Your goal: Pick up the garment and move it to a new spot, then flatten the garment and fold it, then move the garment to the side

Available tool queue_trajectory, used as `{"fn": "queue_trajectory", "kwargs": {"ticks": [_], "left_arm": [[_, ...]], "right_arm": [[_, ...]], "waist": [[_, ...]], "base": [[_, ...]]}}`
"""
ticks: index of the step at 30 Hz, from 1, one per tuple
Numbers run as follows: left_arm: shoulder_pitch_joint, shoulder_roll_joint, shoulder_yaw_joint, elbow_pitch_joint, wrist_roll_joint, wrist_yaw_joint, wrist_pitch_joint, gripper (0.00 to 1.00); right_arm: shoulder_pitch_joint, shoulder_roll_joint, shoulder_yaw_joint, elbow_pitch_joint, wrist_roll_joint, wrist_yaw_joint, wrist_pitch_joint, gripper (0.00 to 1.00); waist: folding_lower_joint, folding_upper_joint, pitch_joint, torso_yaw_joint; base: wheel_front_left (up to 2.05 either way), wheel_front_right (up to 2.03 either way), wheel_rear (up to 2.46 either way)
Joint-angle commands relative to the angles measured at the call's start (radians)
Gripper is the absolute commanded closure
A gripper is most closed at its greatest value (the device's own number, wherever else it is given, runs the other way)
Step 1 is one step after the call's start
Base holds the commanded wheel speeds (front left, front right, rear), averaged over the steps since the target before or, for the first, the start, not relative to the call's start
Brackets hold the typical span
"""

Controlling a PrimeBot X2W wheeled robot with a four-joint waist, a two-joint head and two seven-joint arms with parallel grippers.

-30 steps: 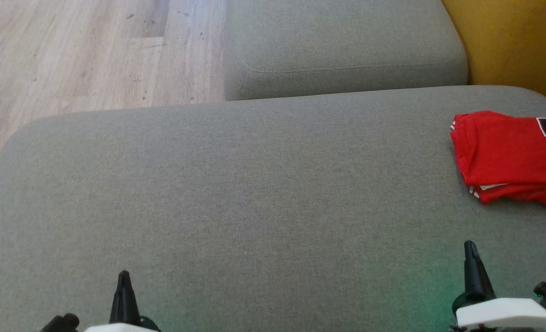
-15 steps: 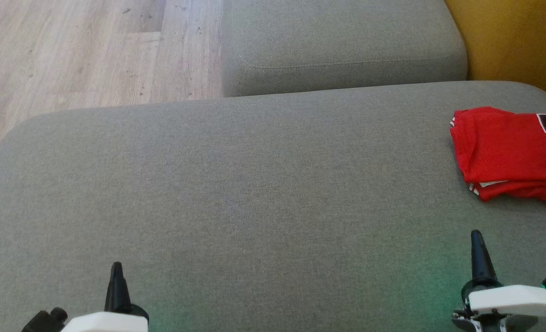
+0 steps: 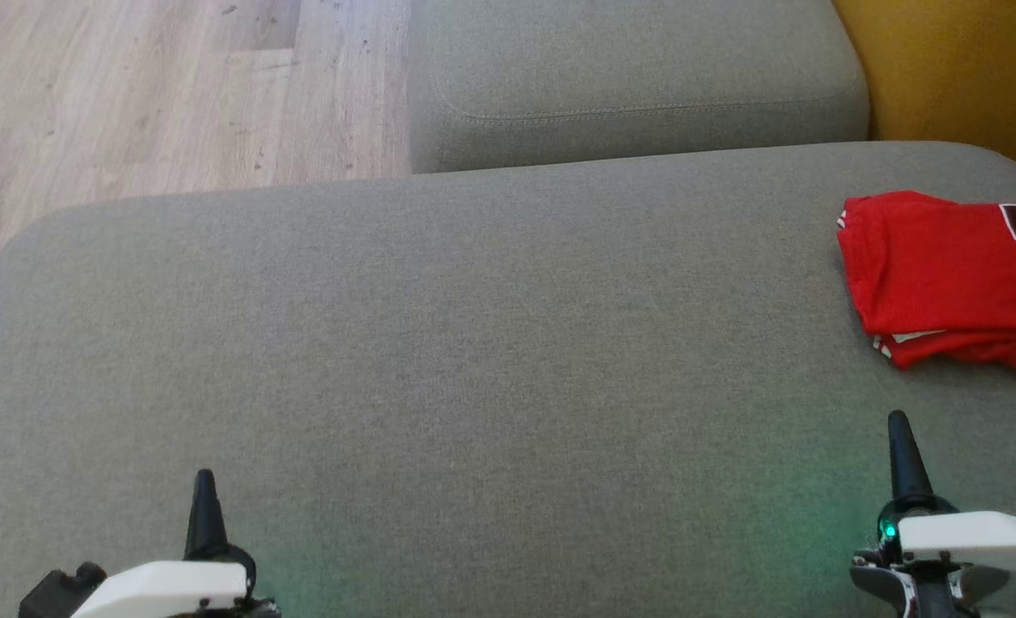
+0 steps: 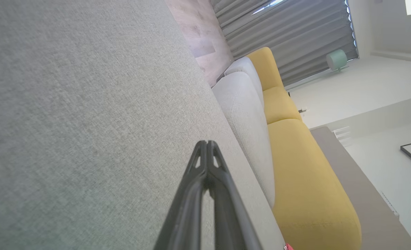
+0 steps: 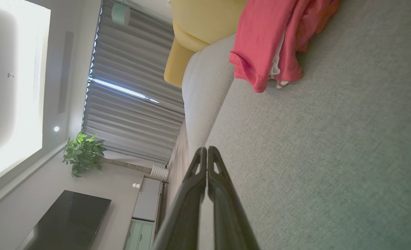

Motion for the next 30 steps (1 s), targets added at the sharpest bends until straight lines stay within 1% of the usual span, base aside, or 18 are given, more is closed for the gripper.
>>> {"fn": "queue_trajectory", "kwargs": {"ticks": [1, 30], "left_arm": [[-0.058, 0.013, 0.036, -0.025, -0.027, -0.009, 0.007, 1.00], [-0.152, 0.009, 0.121, 0.005, -0.381, -0.070, 0.095, 1.00]], "right_arm": [[-0.057, -0.020, 0.010, -0.030, 0.029, 0.003, 0.005, 1.00], [-0.150, -0.018, -0.041, -0.011, 0.372, 0.004, 0.093, 1.00]], "waist": [[-0.0001, 0.0000, 0.001, 0.000], [-0.0001, 0.0000, 0.028, -0.010]], "base": [[0.00, 0.00, 0.00], [0.00, 0.00, 0.00]]}}
